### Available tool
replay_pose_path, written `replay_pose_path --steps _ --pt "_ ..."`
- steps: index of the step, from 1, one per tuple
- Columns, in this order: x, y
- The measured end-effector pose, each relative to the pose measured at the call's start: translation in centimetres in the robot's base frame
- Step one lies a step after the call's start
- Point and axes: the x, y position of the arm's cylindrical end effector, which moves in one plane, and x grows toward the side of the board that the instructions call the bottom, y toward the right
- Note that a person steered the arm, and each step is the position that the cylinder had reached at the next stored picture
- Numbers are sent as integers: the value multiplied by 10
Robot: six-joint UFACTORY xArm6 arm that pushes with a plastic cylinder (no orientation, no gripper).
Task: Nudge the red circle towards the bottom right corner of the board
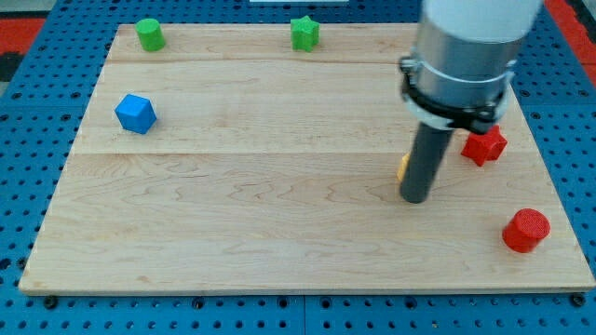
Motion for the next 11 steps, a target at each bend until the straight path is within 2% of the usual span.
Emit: replay_pose_path --steps 1,2,3,5,6,8,10,11 --pt "3 35" --pt "42 23" --pt "41 37" --pt "-10 69" --pt "-5 103" --pt "35 105" --pt "45 96" --pt "42 57"
